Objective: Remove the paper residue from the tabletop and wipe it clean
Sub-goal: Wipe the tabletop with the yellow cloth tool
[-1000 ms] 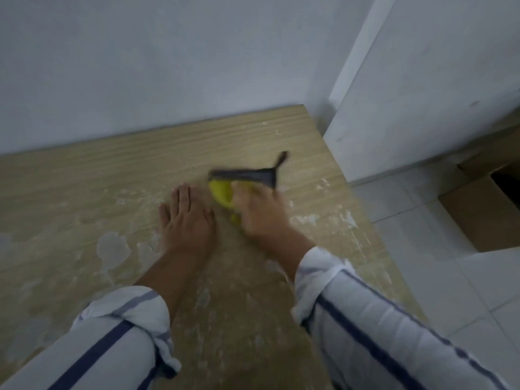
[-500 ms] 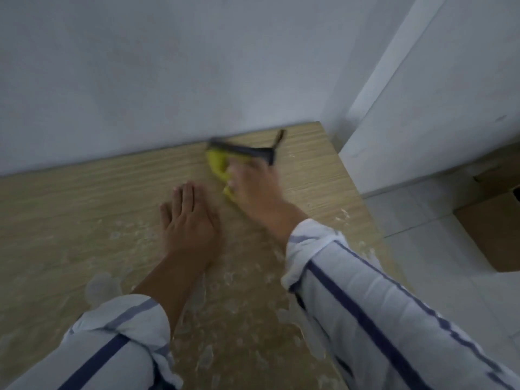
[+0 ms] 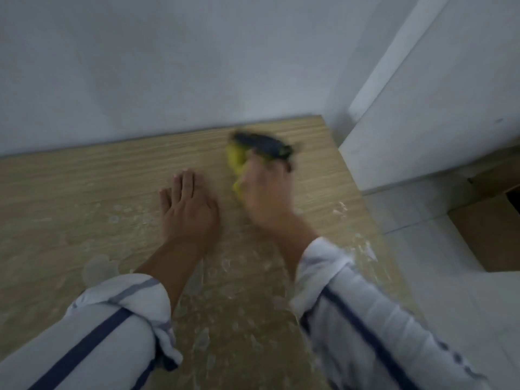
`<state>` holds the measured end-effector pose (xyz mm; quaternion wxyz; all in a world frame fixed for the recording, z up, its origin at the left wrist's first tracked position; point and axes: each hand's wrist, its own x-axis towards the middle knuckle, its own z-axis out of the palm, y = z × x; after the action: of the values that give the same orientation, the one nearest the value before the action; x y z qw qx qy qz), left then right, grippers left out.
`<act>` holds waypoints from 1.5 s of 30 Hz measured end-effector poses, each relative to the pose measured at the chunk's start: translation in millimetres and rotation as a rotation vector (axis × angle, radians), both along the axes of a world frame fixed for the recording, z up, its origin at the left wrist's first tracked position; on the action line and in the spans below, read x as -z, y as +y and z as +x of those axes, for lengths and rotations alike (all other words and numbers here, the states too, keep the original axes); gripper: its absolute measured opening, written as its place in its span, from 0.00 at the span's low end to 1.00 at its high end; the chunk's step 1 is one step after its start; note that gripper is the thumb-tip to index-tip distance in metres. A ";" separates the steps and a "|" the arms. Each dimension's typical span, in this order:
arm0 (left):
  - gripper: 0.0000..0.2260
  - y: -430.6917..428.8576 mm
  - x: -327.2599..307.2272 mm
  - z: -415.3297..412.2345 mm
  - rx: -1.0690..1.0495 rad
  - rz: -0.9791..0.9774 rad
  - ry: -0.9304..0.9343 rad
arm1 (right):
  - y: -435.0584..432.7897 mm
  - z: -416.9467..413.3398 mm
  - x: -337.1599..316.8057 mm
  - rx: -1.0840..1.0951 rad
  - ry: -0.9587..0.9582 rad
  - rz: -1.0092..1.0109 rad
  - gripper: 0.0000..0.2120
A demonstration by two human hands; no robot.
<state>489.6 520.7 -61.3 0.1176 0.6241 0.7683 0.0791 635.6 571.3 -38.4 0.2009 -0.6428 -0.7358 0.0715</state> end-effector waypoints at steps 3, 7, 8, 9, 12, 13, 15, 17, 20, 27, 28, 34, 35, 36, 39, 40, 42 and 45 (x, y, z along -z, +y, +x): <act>0.25 -0.5 -1.1 -2.3 0.004 -0.004 -0.035 | -66.6 -18.1 5.2 -0.165 -0.107 -0.150 0.24; 0.24 -8.9 -7.1 -3.5 0.082 0.076 -0.054 | -74.6 81.6 7.5 0.263 -0.299 -0.102 0.24; 0.23 -14.2 -7.4 -3.9 0.098 0.099 -0.076 | -77.8 110.3 -1.4 0.369 -0.253 -0.208 0.24; 0.23 -21.6 -7.5 -3.9 0.111 0.122 -0.097 | -83.3 133.3 -6.2 0.462 -0.209 -0.299 0.24; 0.23 -50.4 -8.2 -0.7 0.150 0.120 -0.106 | -92.4 141.0 -14.9 0.579 -0.166 -0.341 0.18; 0.23 -61.2 -8.8 1.1 0.153 0.097 -0.103 | -96.0 122.2 -15.7 0.521 -0.143 -0.276 0.15; 0.24 -83.0 -9.5 3.8 0.144 0.058 -0.104 | -120.5 69.0 -6.7 0.221 -0.147 -0.191 0.18; 0.25 -105.4 -9.7 2.9 0.144 0.028 -0.081 | -162.1 29.3 0.0 -0.064 -0.218 -0.242 0.28; 0.26 -140.5 -9.1 -6.6 0.113 0.008 -0.053 | -171.9 48.9 1.3 -0.102 -0.305 -0.278 0.30; 0.25 -205.2 -12.3 -25.3 0.050 -0.038 -0.100 | -161.1 61.7 -10.9 0.239 -0.072 -0.400 0.30; 0.25 -211.6 -13.0 -26.8 0.066 -0.040 -0.120 | -176.0 41.6 -8.3 0.126 -0.078 -0.386 0.30; 0.25 -240.1 -19.5 -30.8 0.031 -0.024 -0.265 | -269.5 -14.8 -6.1 -0.394 0.081 -0.407 0.23; 0.23 -241.1 -22.0 -26.5 -0.019 -0.030 -0.282 | -269.3 -6.5 -12.6 -0.373 0.253 -0.418 0.20; 0.23 -241.5 -25.4 -19.7 -0.088 -0.033 -0.288 | -266.4 5.6 -17.4 -0.334 0.403 -0.402 0.19; 0.26 -238.5 -36.2 18.7 -0.208 -0.022 -0.177 | -247.1 45.2 -16.5 -0.279 0.297 -0.277 0.21; 0.28 -236.8 -37.9 36.4 -0.174 -0.025 -0.126 | -244.1 54.9 -12.6 -0.305 0.183 -0.284 0.23; 0.29 -236.4 -35.3 71.9 -0.068 -0.068 -0.060 | -248.3 67.1 -5.0 -0.378 0.037 -0.318 0.25; 0.30 -246.9 -23.4 101.4 -0.034 -0.143 0.019 | -253.9 80.1 4.3 -0.407 -0.063 -0.340 0.23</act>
<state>591.1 273.8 -37.9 0.1534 0.6017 0.7836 0.0202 715.7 317.4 -42.8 0.0485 -0.5079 -0.8332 0.2133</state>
